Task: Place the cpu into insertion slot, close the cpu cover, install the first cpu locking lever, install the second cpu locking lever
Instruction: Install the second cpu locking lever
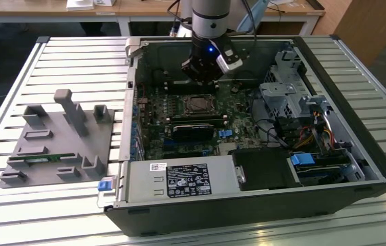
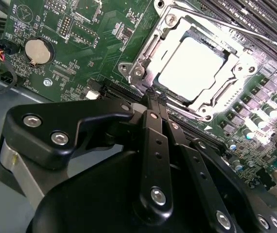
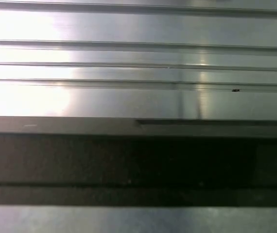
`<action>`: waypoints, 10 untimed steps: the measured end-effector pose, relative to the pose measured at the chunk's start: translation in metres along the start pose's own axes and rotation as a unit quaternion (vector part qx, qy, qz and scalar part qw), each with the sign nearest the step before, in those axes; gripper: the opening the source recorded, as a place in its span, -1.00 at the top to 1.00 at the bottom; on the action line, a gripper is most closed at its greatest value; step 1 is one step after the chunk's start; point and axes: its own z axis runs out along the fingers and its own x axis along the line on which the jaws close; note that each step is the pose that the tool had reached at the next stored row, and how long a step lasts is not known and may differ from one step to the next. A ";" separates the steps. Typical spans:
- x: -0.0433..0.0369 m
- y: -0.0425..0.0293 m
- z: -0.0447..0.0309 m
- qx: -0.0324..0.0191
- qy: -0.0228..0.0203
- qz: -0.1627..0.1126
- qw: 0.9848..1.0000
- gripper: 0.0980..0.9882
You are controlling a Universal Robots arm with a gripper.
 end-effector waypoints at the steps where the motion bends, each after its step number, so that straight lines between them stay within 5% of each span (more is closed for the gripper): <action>1: -0.0001 -0.0002 0.0000 0.000 0.000 0.000 1.000 0.96; 10: -0.0004 -0.0043 0.0000 0.000 0.000 0.000 1.000 0.96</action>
